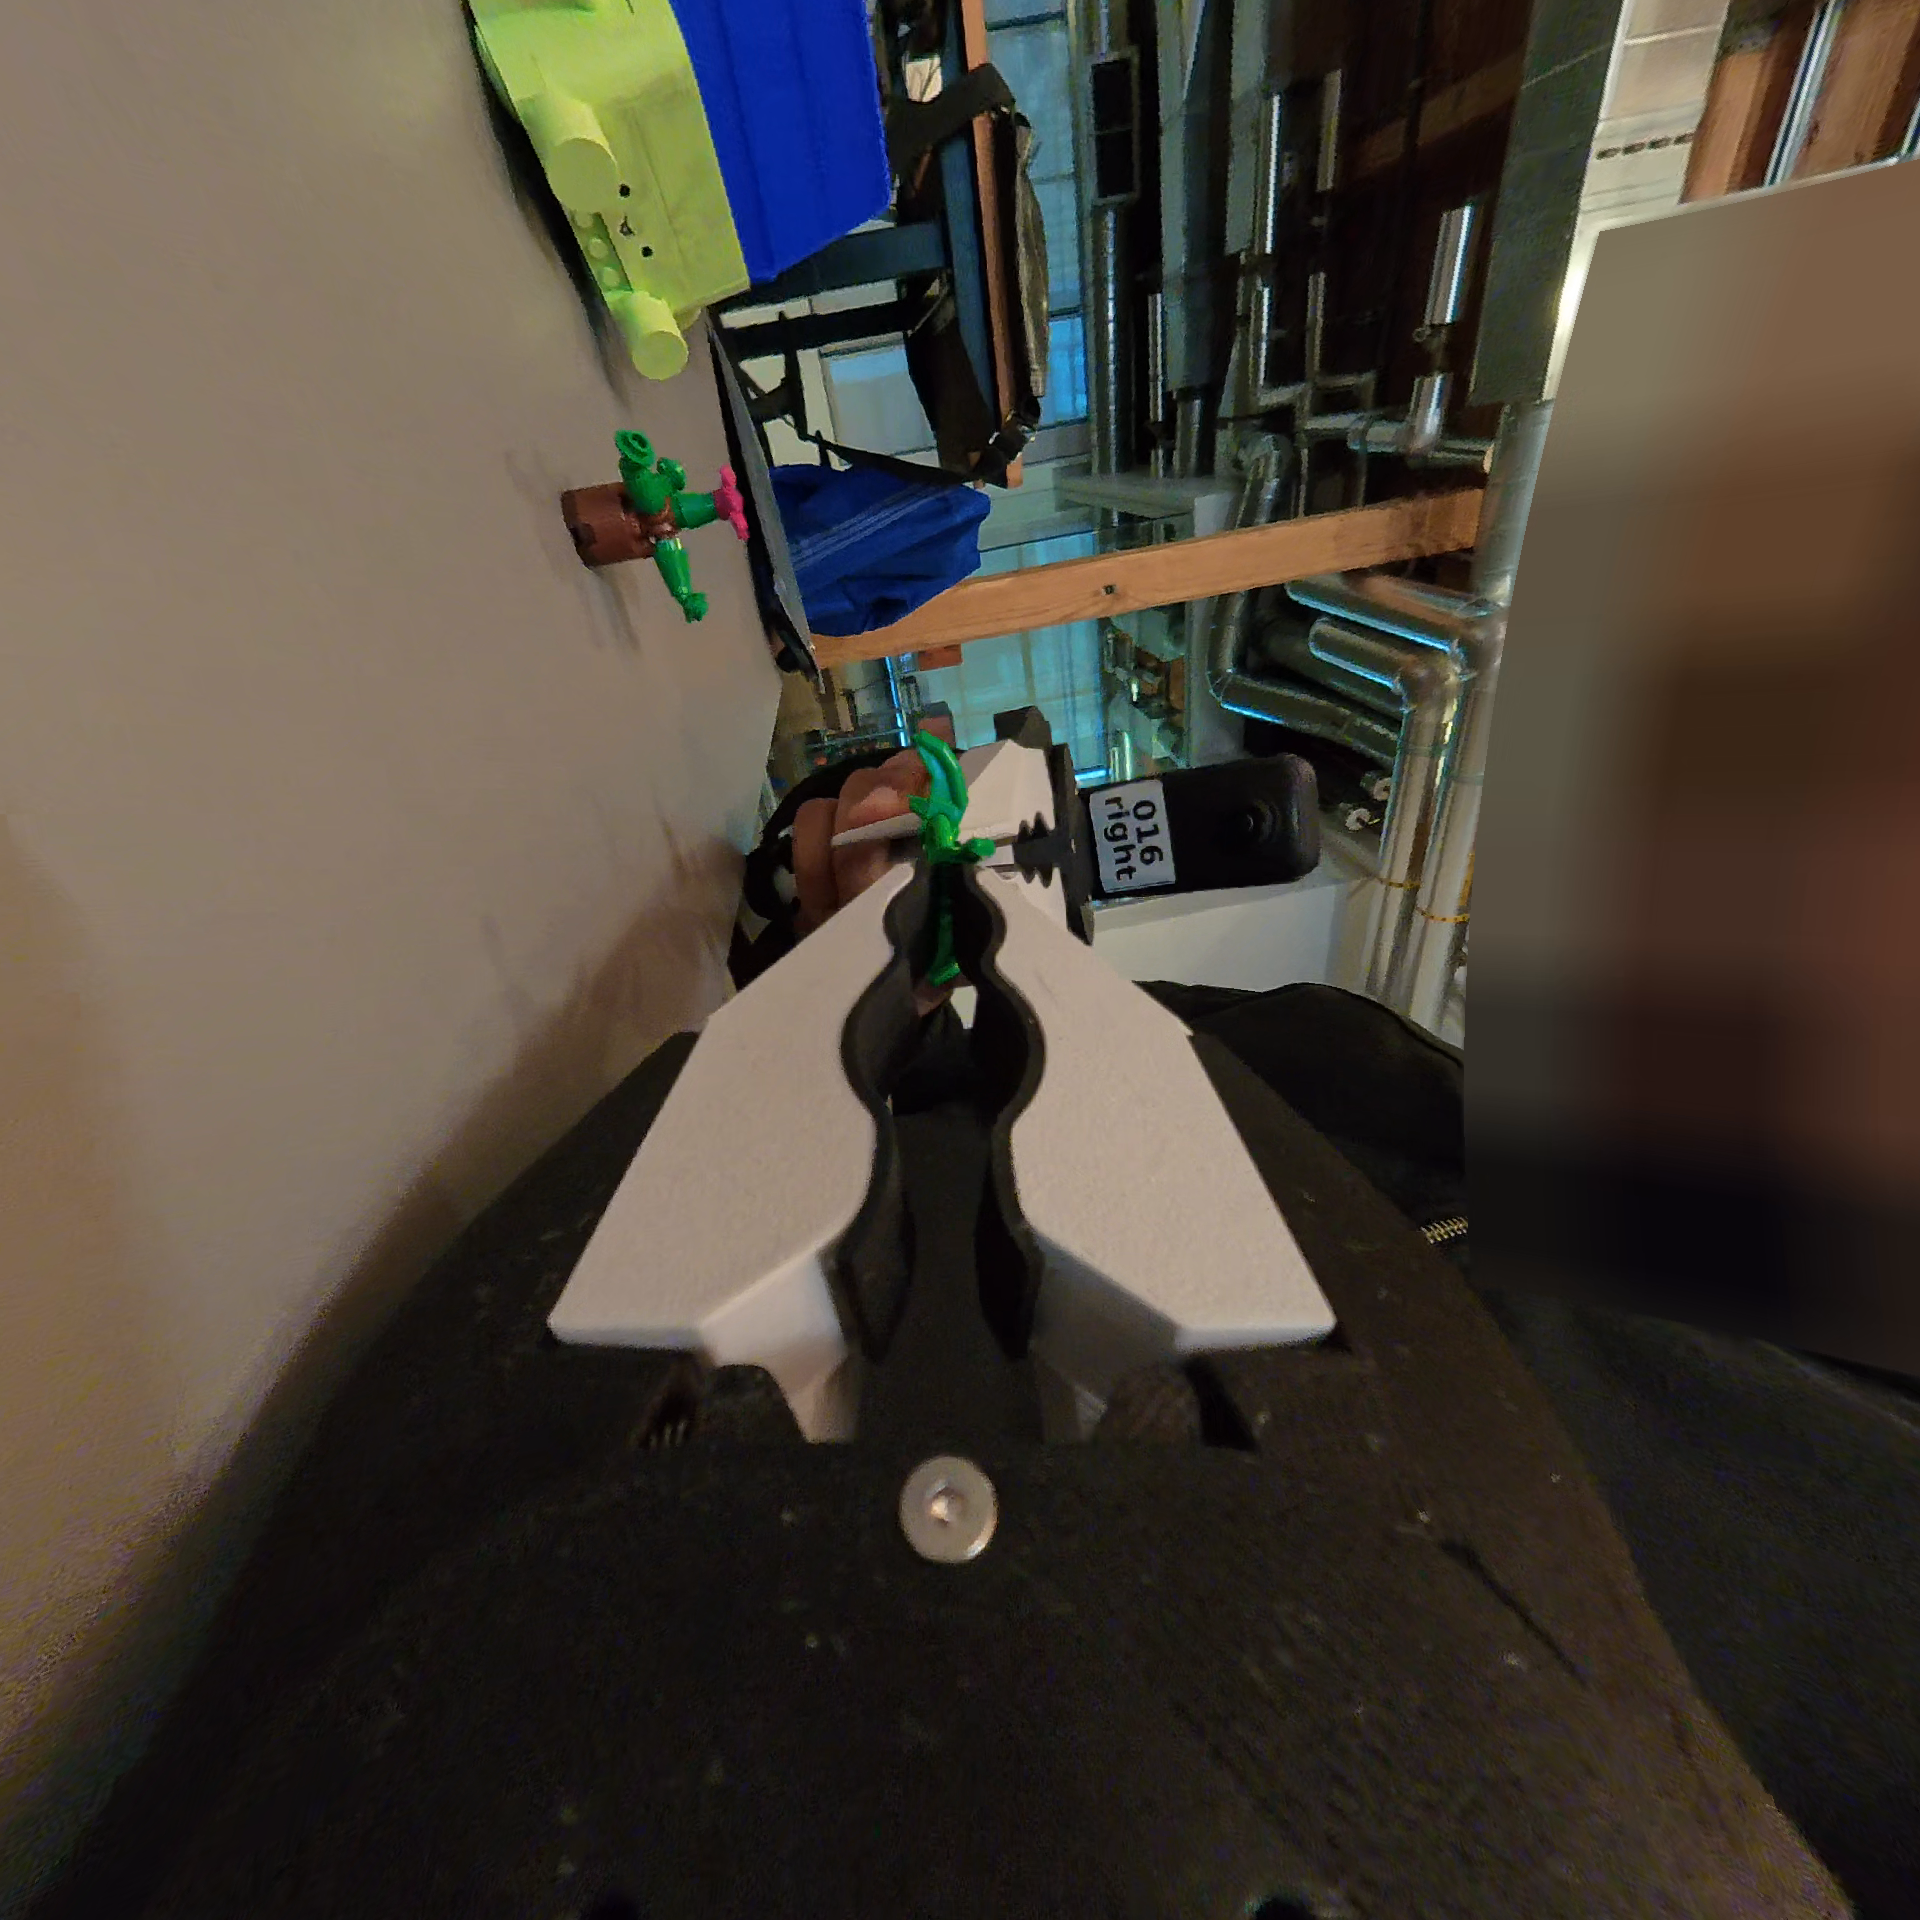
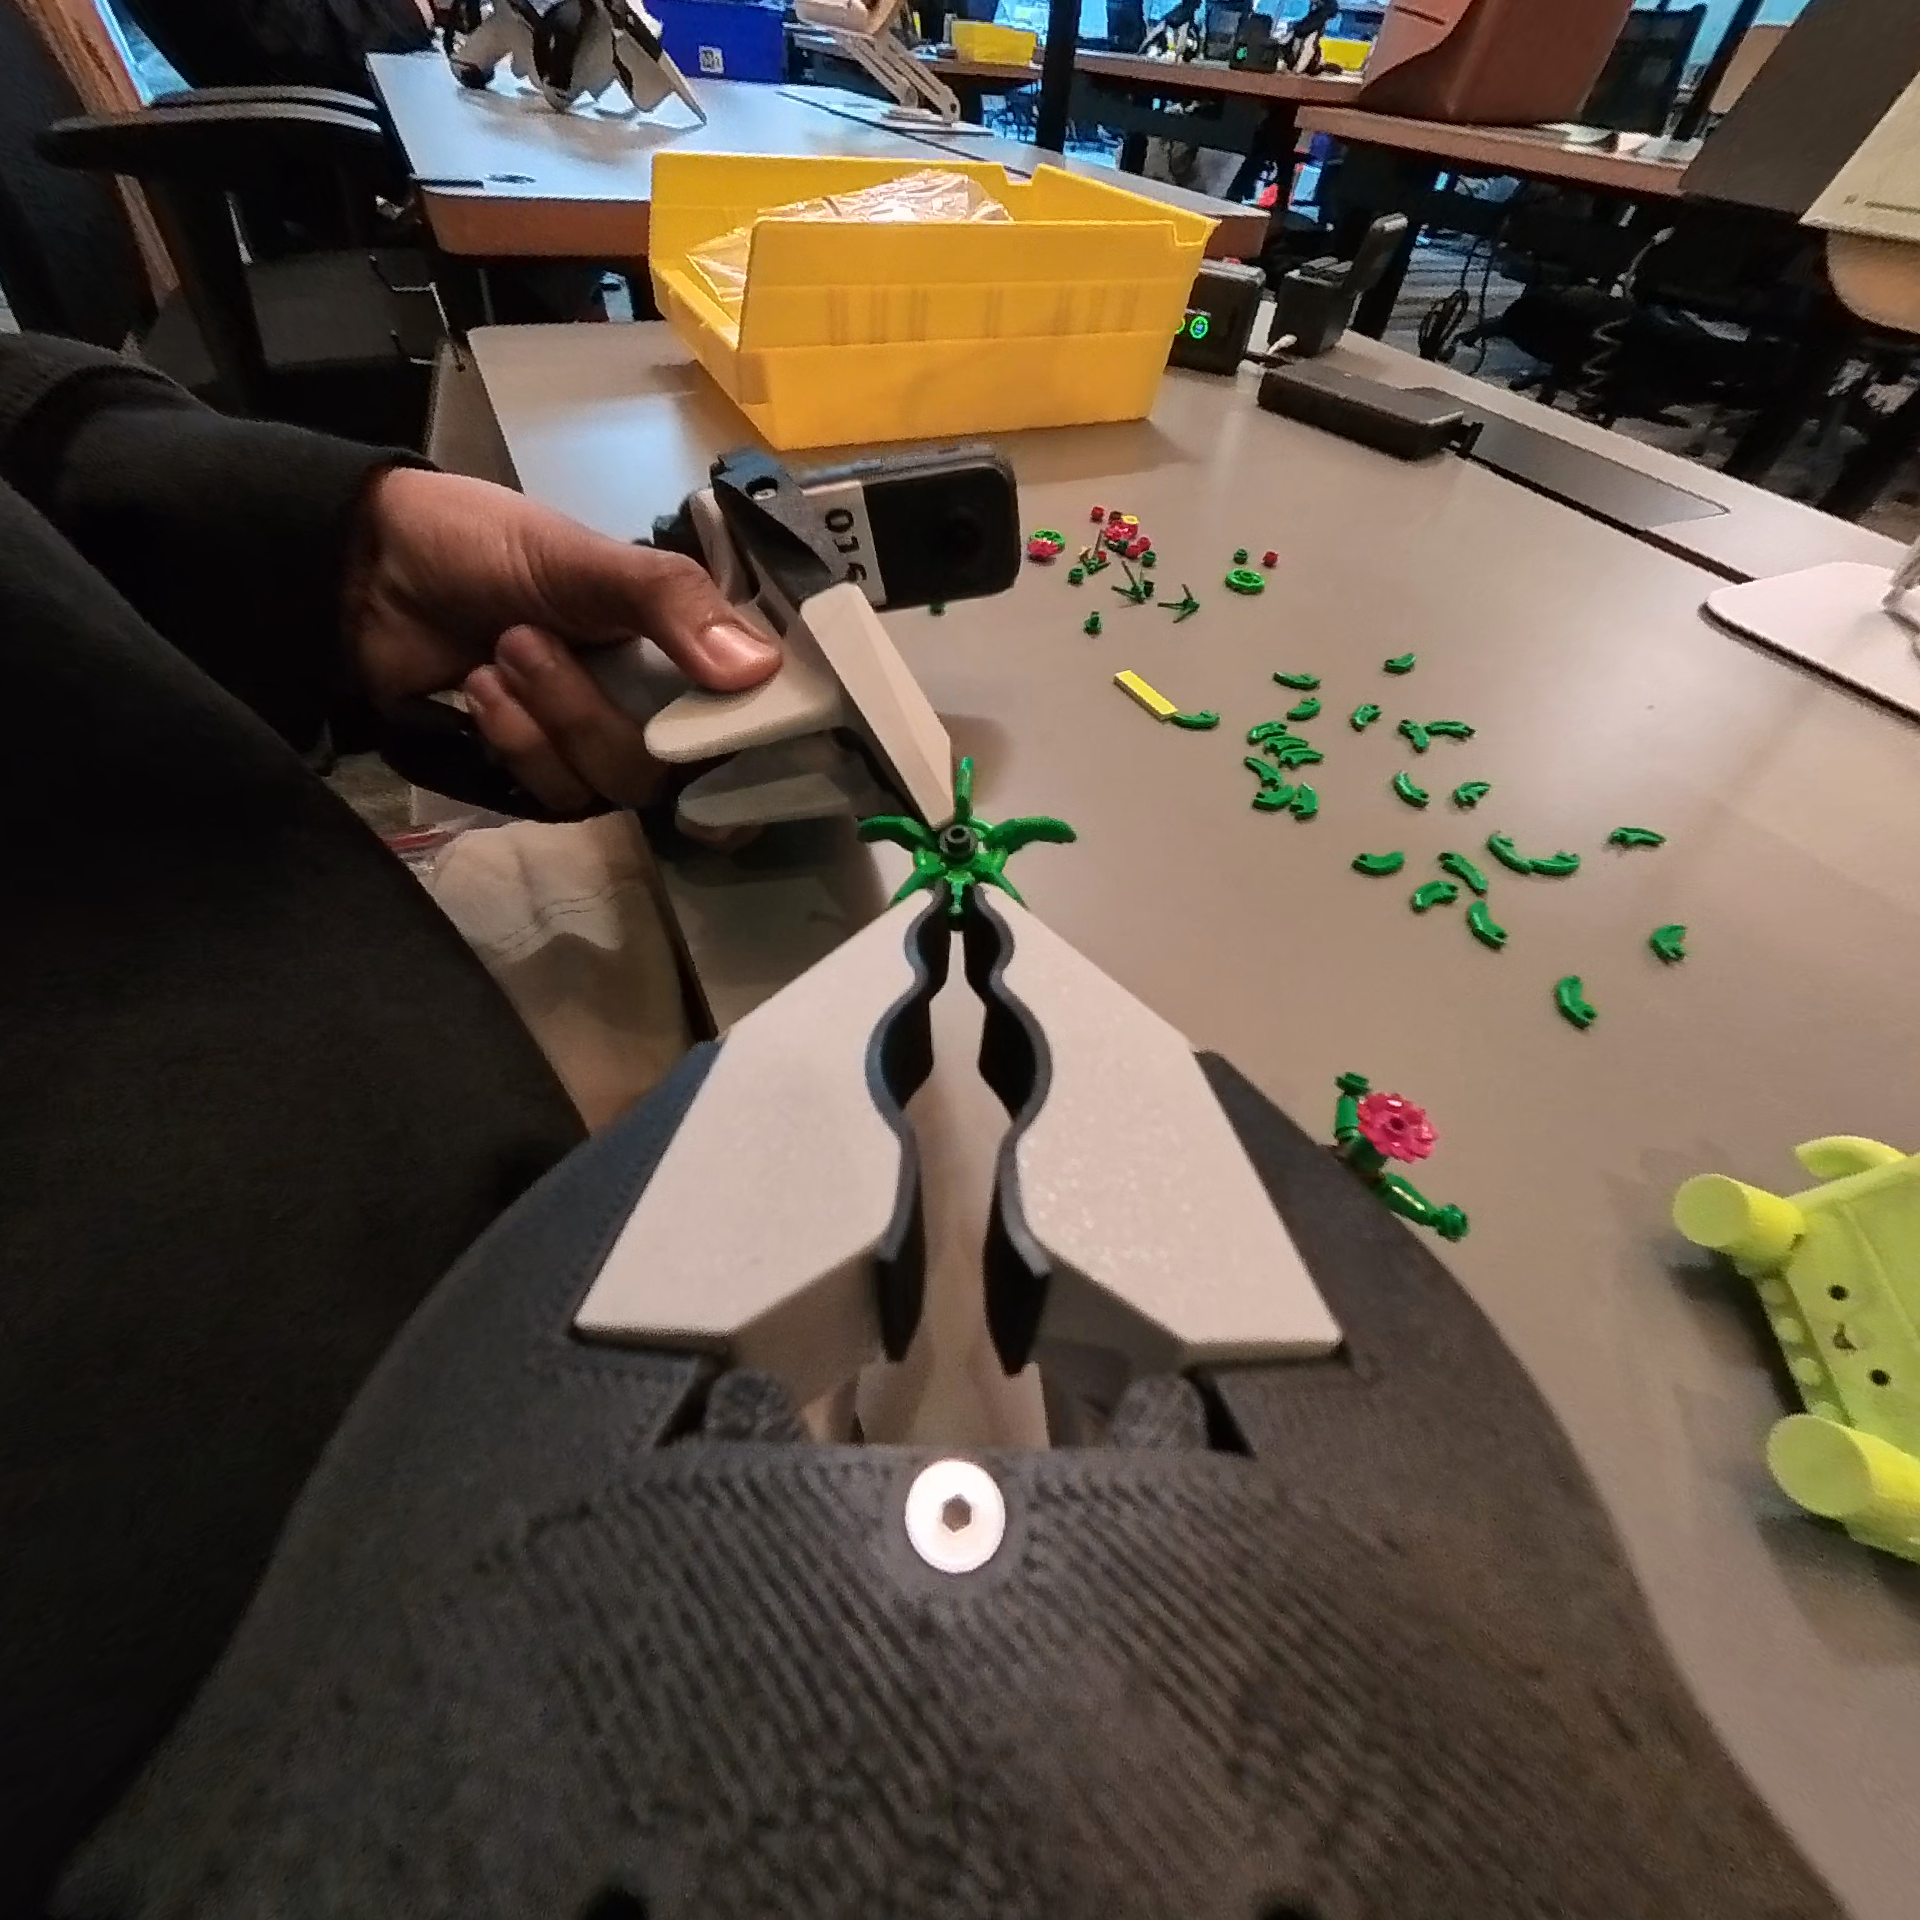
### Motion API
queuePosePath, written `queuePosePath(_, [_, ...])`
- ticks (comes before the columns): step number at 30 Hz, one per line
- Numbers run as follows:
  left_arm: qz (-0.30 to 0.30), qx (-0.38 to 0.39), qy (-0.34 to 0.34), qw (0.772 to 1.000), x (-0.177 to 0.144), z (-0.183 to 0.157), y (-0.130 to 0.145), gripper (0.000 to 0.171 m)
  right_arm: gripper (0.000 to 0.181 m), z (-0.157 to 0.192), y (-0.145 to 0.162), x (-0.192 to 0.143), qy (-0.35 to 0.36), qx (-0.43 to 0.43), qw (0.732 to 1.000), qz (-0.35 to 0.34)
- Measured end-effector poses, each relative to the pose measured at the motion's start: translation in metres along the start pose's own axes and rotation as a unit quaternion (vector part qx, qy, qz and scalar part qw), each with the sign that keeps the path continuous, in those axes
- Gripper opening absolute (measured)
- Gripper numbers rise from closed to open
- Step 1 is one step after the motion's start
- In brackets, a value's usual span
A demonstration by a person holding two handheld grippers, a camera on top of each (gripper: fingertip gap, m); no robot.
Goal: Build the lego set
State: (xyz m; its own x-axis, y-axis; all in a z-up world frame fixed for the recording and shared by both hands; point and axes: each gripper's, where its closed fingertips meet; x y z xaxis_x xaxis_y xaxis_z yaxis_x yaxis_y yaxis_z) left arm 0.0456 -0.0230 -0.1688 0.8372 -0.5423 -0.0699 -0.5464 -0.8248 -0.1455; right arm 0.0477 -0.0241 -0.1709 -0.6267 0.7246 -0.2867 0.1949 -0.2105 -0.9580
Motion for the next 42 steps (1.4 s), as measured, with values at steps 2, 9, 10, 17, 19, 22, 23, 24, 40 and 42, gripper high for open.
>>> queuePosePath(2, [0.002,-0.002,0.002,1.0,0.0,0.0,0.0,0.004,0.0,0.0,0.0,0.0,-0.003,0.002,1.0,-0.002])
queuePosePath(9, [0.01,-0.016,0.025,1.0,0.0,-0.004,0.003,0.004,0.0,0.003,-0.004,-0.003,-0.017,0.007,1.0,-0.02])
queuePosePath(10, [0.013,-0.019,0.03,0.999,0.0,-0.005,0.004,0.004,0.0,0.004,-0.005,-0.003,-0.019,0.006,1.0,-0.023])
queuePosePath(17, [0.022,-0.029,0.043,0.998,0.0,-0.008,0.006,0.004,0.0,0.007,-0.008,-0.005,-0.024,0.0,0.999,-0.037])
queuePosePath(19, [0.022,-0.031,0.046,0.998,0.0,-0.008,0.007,0.004,0.0,0.008,-0.008,-0.005,-0.025,0.0,0.999,-0.041])
queuePosePath(22, [0.021,-0.027,0.044,0.998,0.0,-0.008,0.008,0.004,0.0,0.009,-0.008,-0.005,-0.025,-0.001,0.999,-0.043])
queuePosePath(23, [0.021,-0.025,0.046,0.998,0.0,-0.009,0.008,0.004,0.0,0.009,-0.008,-0.005,-0.025,-0.001,0.999,-0.045])
queuePosePath(24, [0.021,-0.024,0.047,0.998,0.0,-0.009,0.008,0.004,0.0,0.009,-0.009,-0.006,-0.027,-0.001,0.999,-0.047])
queuePosePath(40, [0.026,-0.007,0.036,0.999,0.001,-0.007,0.01,0.004,0.0,0.01,-0.007,-0.006,-0.026,0.003,0.998,-0.053])
queuePosePath(42, [0.026,-0.005,0.036,0.999,0.001,-0.007,0.01,0.004,0.0,0.01,-0.007,-0.006,-0.027,0.005,0.998,-0.055])
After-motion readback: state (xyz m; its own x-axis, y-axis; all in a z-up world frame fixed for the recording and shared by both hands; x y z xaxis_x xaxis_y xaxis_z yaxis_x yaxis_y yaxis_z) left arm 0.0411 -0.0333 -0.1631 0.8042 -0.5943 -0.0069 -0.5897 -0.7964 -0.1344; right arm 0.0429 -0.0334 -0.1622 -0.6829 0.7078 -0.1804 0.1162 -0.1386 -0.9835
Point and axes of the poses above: each gripper's, where its closed fingertips meet, x out along the fingers, y out of its underside, z = x × y across the jaws, and after that the axes turned 12 degrees about -y, right-handed
